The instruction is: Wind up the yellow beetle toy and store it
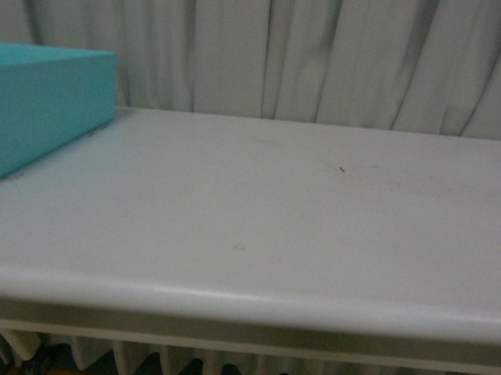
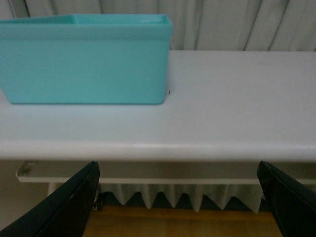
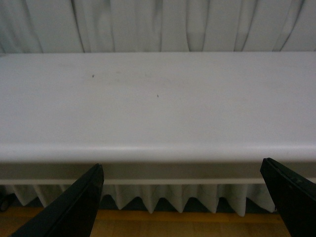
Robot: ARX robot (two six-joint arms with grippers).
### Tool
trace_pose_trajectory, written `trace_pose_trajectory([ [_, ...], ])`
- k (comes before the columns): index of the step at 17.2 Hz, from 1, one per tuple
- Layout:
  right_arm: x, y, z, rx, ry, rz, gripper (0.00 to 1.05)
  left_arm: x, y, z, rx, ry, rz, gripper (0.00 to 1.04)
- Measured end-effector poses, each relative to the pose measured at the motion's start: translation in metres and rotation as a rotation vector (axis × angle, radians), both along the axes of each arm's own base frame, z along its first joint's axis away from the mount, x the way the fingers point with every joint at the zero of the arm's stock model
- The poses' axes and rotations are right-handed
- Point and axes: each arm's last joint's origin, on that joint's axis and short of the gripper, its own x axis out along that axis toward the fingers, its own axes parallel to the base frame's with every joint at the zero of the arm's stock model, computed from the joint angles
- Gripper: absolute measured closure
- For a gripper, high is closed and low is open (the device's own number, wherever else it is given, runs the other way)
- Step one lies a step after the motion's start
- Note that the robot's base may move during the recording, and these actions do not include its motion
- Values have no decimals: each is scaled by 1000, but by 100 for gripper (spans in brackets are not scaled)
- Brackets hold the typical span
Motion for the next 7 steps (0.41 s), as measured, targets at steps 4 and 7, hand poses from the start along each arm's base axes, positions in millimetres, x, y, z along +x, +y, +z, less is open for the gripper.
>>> trace_pose_trajectory([
  [4, 0, 0, 0, 0, 0, 1, 7, 0, 0, 0, 0, 0, 0, 7],
  [7, 0, 0, 0, 0, -1, 0, 7, 0, 0, 0, 0, 1, -1, 7],
])
